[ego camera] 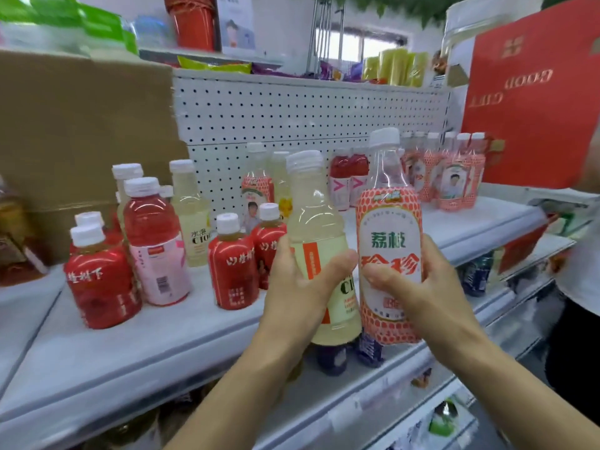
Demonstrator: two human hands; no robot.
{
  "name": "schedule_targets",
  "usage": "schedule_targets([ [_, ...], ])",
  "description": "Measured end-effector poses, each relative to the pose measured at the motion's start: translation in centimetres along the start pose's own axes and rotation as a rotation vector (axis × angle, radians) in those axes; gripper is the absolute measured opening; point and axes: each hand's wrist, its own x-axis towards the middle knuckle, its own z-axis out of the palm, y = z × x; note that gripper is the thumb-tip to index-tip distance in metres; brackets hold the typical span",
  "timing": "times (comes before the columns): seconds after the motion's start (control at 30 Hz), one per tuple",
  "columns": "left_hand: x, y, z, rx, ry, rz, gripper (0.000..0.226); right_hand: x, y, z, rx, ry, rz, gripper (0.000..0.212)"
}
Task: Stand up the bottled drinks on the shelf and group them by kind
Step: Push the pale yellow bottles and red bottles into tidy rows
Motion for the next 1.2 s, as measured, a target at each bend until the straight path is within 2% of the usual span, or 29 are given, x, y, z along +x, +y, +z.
schedule_targets([
  [0.2, 7.0, -3.1, 4.8, 0.152, 0.131, 0.039, 0.06, 6.9, 2.9, -5.3, 0.034, 0.014, -0.005, 0.04],
  [0.43, 15.2, -8.6, 6.5, 0.319, 0.407, -0.005, 0.076, 15.6, 6.7, -11.3, 0.072, -0.112, -0.012, 0.042],
  [0.63, 17.9, -9.9, 8.5, 0.468, 0.639, -0.052, 0.076, 22.9, 10.0, -16.4, 0.126, -0.236, -0.016, 0.047],
  [0.73, 17.7, -9.5, 10.9, 0.604, 0.789, -0.084, 0.087, 26.2, 11.6, -18.8, 0.142, -0.286, -0.016, 0.047],
  [0.83, 16.5, -9.1, 16.4, 0.785, 0.92, 0.041, 0.094, 29.5, 13.6, -21.3, 0.122, -0.291, -0.021, 0.055],
  [0.9, 16.6, -9.2, 20.7, 0.776, 0.821, 0.101, 0.094, 31.4, 15.1, -23.1, 0.106, -0.256, 0.002, 0.059],
  [1.03, 20.5, -10.5, 26.2, 0.769, 0.531, 0.032, 0.1, 34.9, 18.0, -26.0, 0.114, -0.175, 0.044, 0.066],
  [1.2, 26.3, -12.5, 28.3, 0.715, 0.403, -0.075, 0.107, 38.2, 20.4, -27.8, -0.004, -0.029, 0.03, 0.079],
])
